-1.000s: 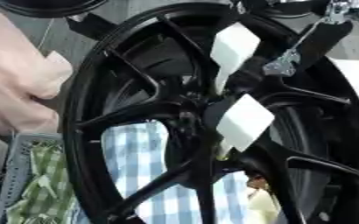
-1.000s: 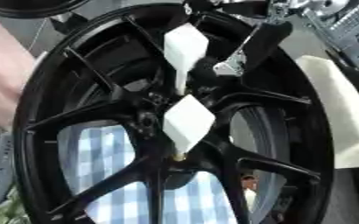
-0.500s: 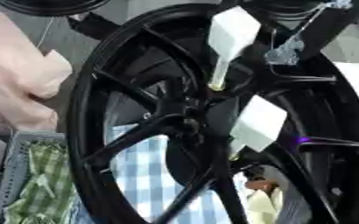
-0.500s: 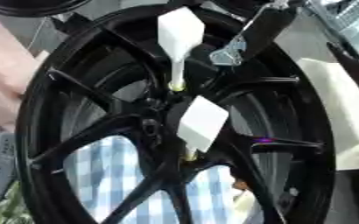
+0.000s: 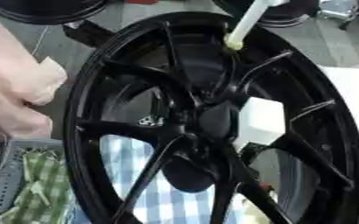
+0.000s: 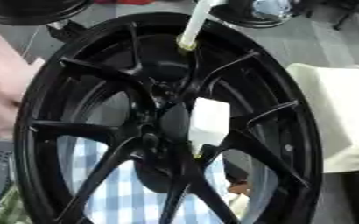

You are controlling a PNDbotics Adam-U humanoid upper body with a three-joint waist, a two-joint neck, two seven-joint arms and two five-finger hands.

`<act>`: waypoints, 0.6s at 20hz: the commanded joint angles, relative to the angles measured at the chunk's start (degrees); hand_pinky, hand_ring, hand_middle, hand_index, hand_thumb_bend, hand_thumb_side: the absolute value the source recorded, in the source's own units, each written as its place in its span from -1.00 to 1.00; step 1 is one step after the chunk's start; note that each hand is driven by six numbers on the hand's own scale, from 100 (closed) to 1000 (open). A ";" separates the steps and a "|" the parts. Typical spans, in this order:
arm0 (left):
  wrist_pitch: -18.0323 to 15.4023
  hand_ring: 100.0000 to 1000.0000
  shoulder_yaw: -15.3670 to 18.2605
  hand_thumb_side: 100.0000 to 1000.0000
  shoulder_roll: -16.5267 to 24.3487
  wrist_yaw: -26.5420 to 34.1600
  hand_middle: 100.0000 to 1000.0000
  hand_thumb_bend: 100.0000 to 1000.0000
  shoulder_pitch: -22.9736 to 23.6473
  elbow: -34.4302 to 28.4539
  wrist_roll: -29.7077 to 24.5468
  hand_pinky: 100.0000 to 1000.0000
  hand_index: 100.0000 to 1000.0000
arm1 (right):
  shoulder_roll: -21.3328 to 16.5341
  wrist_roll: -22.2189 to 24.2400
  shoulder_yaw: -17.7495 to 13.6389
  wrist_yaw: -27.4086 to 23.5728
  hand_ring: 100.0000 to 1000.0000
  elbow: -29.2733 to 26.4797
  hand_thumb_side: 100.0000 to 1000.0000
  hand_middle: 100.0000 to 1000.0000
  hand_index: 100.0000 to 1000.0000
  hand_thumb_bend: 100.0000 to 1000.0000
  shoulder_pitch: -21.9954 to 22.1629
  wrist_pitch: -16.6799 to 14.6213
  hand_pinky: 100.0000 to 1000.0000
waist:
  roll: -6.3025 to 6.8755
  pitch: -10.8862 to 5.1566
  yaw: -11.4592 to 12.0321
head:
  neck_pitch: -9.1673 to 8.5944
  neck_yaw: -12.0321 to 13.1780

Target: Pull the pin out of the wheel hub.

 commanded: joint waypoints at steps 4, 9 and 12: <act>-0.34 0.77 1.08 0.61 1.42 -0.16 0.24 -0.88 0.70 -1.03 0.58 0.48 0.46 | -11.80 -8.60 -10.46 -4.55 0.22 -0.67 -1.00 -0.74 -0.45 -1.00 10.19 -2.66 0.56 | 1.59 -2.77 -2.15 | 1.07 1.35; -0.41 0.78 1.19 0.60 1.40 -0.25 0.24 -0.88 1.16 -1.03 0.75 0.48 0.46 | -17.12 -15.56 -17.85 -5.41 0.23 2.31 -1.00 -0.72 -0.44 -1.00 21.37 -5.43 0.55 | 2.88 -3.83 -4.65 | 2.01 2.85; -0.42 0.78 1.37 0.60 1.28 -0.32 0.24 -0.88 1.69 -1.03 0.94 0.48 0.46 | -18.69 -19.27 -21.48 -4.50 0.23 4.90 -1.00 -0.70 -0.42 -1.00 26.83 -6.70 0.54 | 3.59 -4.58 -6.18 | 2.69 3.84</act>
